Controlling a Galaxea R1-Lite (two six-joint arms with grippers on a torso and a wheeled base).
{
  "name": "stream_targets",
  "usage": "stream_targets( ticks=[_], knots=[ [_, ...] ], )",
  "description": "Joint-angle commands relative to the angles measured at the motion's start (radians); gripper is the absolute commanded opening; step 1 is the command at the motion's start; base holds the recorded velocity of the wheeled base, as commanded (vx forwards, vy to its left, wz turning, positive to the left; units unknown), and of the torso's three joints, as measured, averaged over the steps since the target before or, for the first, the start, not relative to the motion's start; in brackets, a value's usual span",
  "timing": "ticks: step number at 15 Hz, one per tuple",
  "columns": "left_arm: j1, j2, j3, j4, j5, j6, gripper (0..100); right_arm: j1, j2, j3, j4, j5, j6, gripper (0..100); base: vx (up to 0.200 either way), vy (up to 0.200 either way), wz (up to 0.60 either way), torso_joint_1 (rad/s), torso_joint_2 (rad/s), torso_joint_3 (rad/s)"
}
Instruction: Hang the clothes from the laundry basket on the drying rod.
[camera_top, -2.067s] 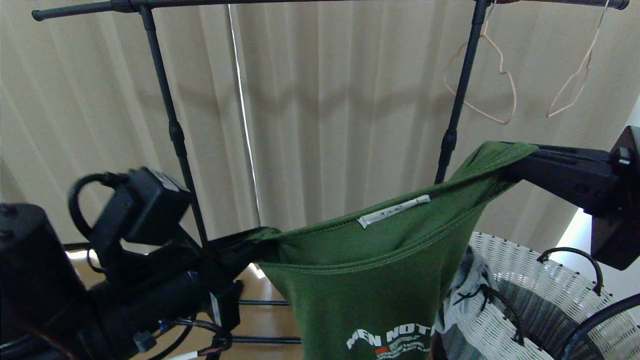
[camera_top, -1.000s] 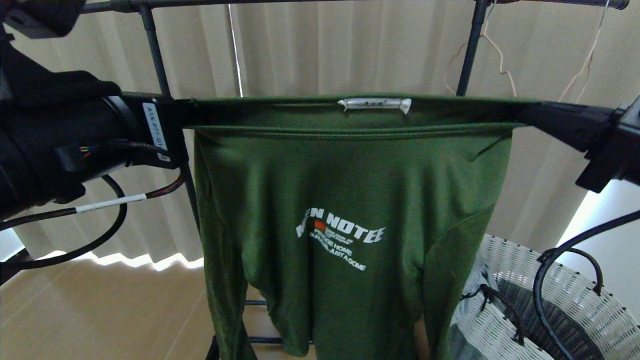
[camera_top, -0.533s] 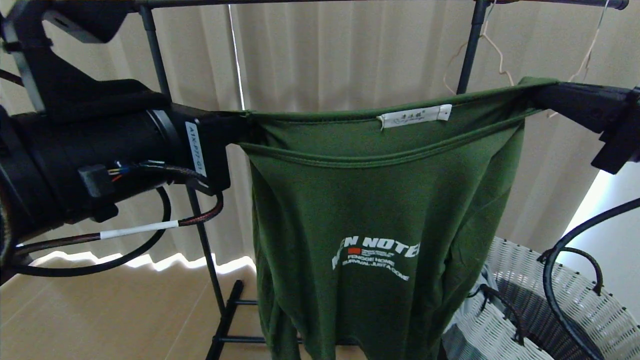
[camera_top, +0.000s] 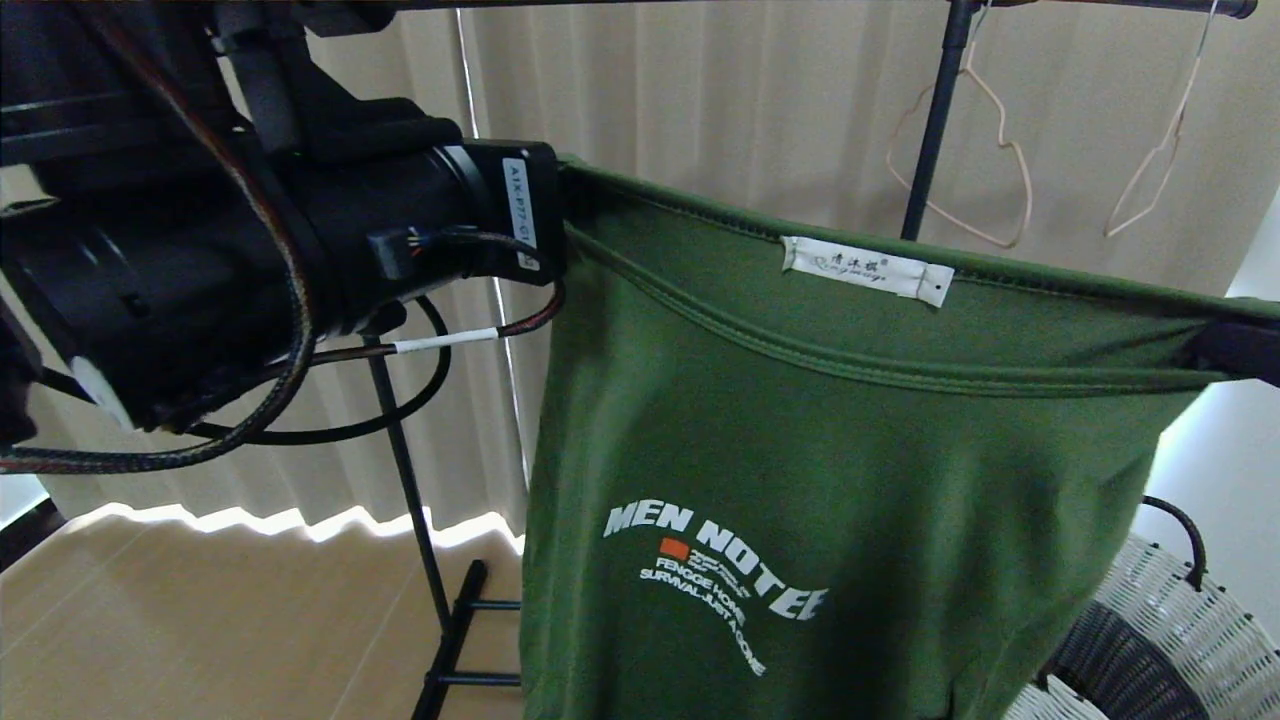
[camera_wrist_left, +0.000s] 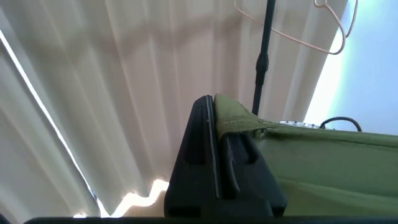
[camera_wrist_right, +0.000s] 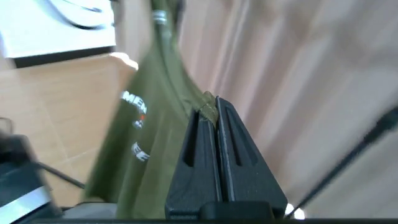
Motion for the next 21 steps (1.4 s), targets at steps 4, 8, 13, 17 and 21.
stream_targets(
  ticks=[4, 8, 13, 17, 21],
  knots=[
    [0.002, 0.029, -0.012, 0.002, -0.001, -0.001, 0, 0.026, -0.039, 0.019, -0.009, 0.05, -0.003, 0, 0.0, 0.0, 0.0, 0.0, 0.0, 0.0],
    [0.002, -0.081, 0.121, 0.016, -0.003, 0.01, 0, -0.048, -0.012, 0.026, -0.047, 0.046, -0.002, 0, 0.0, 0.0, 0.0, 0.0, 0.0, 0.0],
    [-0.001, -0.262, 0.259, 0.065, -0.098, 0.08, 0, -0.14, 0.157, 0.028, -0.295, 0.046, 0.004, 0, 0.0, 0.0, 0.0, 0.0, 0.0, 0.0],
    [-0.003, -0.349, 0.331, 0.06, -0.276, 0.102, 0, -0.143, 0.26, 0.016, -0.455, 0.049, 0.037, 0, 0.0, 0.0, 0.0, 0.0, 0.0, 0.0],
    [-0.009, -0.388, 0.382, 0.045, -0.42, 0.109, 0, -0.143, 0.341, -0.024, -0.536, 0.053, 0.037, 0, 0.0, 0.0, 0.0, 0.0, 0.0, 0.0]
  ],
)
